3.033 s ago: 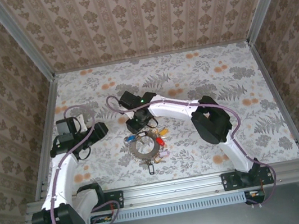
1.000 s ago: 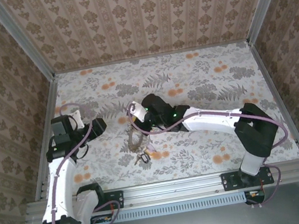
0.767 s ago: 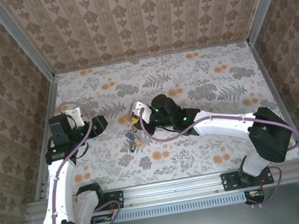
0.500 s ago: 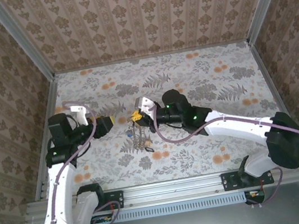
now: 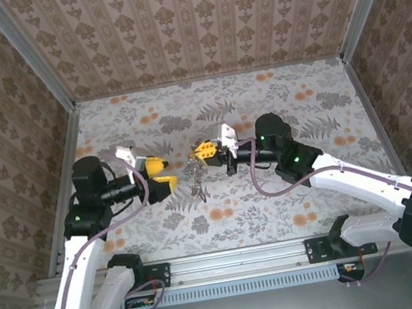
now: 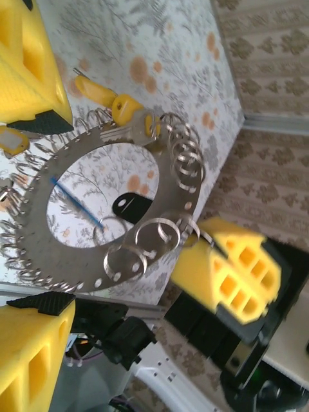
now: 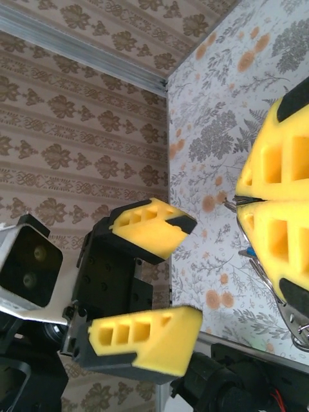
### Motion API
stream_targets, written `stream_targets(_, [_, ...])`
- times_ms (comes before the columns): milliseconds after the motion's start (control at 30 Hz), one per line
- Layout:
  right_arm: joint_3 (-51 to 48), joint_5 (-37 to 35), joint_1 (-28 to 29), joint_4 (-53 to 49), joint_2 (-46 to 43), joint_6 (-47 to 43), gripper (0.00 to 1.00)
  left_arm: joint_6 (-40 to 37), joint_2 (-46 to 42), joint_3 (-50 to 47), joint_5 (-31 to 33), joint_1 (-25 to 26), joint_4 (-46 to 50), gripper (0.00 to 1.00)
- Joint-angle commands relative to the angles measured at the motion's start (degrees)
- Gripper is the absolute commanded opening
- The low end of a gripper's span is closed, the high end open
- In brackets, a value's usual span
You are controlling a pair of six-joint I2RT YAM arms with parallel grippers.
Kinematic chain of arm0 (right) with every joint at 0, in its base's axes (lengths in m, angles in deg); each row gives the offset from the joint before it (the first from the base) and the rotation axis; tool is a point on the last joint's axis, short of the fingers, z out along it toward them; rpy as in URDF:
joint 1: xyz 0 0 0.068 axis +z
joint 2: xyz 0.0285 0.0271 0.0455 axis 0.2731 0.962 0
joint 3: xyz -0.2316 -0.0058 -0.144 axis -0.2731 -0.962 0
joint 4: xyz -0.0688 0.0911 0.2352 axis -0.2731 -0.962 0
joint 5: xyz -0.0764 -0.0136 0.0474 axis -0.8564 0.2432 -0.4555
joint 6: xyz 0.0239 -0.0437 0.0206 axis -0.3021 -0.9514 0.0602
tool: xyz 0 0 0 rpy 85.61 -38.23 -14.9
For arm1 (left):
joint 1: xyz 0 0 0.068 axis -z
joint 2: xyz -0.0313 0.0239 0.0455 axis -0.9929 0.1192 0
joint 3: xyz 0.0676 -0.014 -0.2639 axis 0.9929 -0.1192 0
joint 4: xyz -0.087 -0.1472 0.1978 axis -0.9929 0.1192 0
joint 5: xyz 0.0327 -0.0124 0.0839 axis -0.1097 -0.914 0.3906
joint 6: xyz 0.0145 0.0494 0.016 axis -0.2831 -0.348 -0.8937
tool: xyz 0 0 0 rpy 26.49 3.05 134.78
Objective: Put the keys on the keyring
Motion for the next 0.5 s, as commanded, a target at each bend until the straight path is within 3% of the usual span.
stream_targets(0, [-0.5,7.2,-0.8,0.9,-3.3,-3.6,0.0,-3.0,-2.7,-1.8,0.2,2.8,-5.2,0.69])
stream_targets(133, [-0.3,9.0,-1.0,-2.7,-4.7,-6.5,0.0,-5.3,-4.4,-2.1,0.7,5.1,-6.4,0.69])
stream_targets(333, [3.3,14.6,-1.2,-10.0,-5.0,-7.4,0.0,-10.7,-5.1,1.4,6.1,7.2,-0.1,0.69])
stream_targets(467, [4.2,17.6,-1.3,-9.7,-5.3,-5.4,0.0,-13.6,-4.5,3.2,6.6,7.5,1.2,0.66])
